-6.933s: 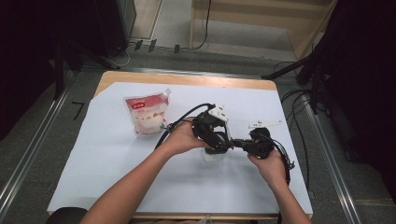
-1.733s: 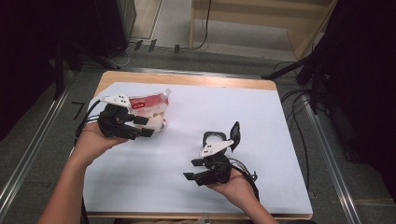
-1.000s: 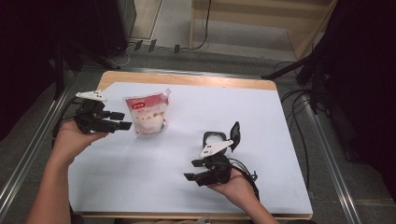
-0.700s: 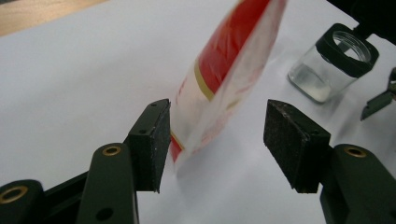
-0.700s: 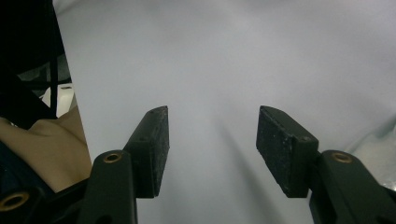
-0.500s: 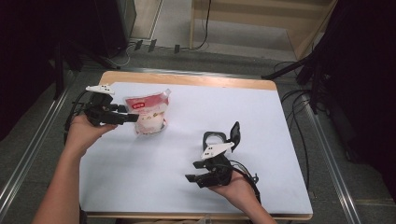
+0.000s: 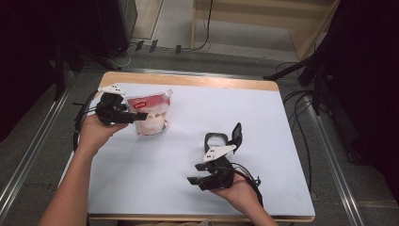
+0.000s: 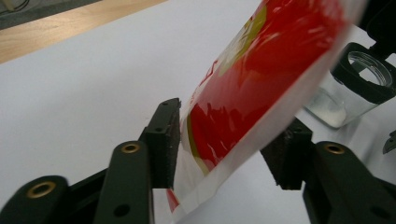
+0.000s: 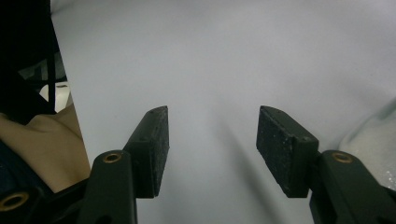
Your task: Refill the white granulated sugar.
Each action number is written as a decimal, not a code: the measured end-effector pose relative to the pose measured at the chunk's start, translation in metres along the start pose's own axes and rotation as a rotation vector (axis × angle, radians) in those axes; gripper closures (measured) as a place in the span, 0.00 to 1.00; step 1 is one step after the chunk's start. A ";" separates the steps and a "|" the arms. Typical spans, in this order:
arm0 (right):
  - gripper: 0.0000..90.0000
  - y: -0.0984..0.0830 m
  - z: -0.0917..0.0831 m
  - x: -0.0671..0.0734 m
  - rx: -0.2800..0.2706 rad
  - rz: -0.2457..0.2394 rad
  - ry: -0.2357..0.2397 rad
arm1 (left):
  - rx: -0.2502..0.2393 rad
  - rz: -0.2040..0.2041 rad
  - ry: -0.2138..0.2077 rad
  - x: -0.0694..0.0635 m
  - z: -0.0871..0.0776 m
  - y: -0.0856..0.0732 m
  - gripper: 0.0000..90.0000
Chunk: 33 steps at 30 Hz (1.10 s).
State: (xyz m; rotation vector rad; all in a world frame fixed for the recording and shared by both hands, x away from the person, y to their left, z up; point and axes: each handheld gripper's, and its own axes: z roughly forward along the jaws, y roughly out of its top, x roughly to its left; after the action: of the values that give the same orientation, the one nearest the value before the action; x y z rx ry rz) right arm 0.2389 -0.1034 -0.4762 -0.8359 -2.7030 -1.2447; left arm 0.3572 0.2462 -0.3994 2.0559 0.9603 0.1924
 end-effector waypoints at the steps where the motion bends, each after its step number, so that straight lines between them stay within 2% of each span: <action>1: 0.50 0.000 0.001 0.000 0.000 -0.003 0.001 | -0.002 -0.009 0.000 0.000 0.000 0.000 0.61; 3: 0.50 0.000 0.001 0.000 0.002 -0.005 0.003 | -0.015 -0.028 -0.011 0.001 0.000 -0.002 0.68; 5: 0.50 0.000 0.002 0.000 -0.001 -0.008 0.007 | -0.018 -0.033 -0.014 0.001 0.001 -0.003 0.71; 6: 0.50 0.000 0.002 0.000 -0.001 -0.010 0.009 | -0.018 -0.019 -0.005 0.001 0.002 -0.003 0.72; 8: 0.50 0.001 0.002 0.001 -0.004 -0.011 0.009 | -0.016 -0.015 0.007 -0.001 0.002 -0.003 0.76; 11: 0.50 0.005 0.000 0.002 -0.018 -0.019 0.007 | -0.010 -0.028 0.002 -0.002 0.004 0.000 0.82; 17: 0.49 0.020 0.005 0.005 -0.048 -0.024 0.012 | -0.012 -0.015 -0.013 -0.005 0.006 0.001 0.93; 18: 0.49 0.022 0.006 0.005 -0.051 -0.022 0.011 | -0.011 -0.033 -0.025 -0.005 0.007 0.001 0.96; 19: 0.49 0.025 0.007 0.005 -0.052 -0.020 0.007 | -0.012 -0.042 -0.020 -0.005 0.007 0.001 0.97; 23: 0.48 0.035 0.014 0.003 -0.058 -0.018 0.002 | -0.009 -0.064 -0.025 -0.009 0.008 0.004 1.00; 25: 0.48 0.039 0.018 0.002 -0.059 -0.016 0.002 | -0.004 -0.062 -0.022 -0.011 0.008 0.006 1.00; 28: 0.48 0.044 0.025 0.002 -0.060 0.002 0.006 | -0.001 -0.078 -0.037 -0.013 0.007 0.009 1.00; 29: 0.48 0.046 0.030 0.002 -0.077 0.020 0.013 | 0.002 -0.073 -0.034 -0.014 0.006 0.009 1.00; 33: 0.48 0.046 0.034 0.007 -0.100 0.035 0.025 | 0.010 -0.071 -0.046 -0.020 0.000 0.012 1.00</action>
State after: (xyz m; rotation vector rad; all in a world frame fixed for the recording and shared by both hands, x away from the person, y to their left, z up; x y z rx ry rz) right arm 0.2617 -0.0514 -0.4658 -0.8677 -2.6141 -1.3831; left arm 0.3499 0.2285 -0.3868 2.0234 1.0058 0.1020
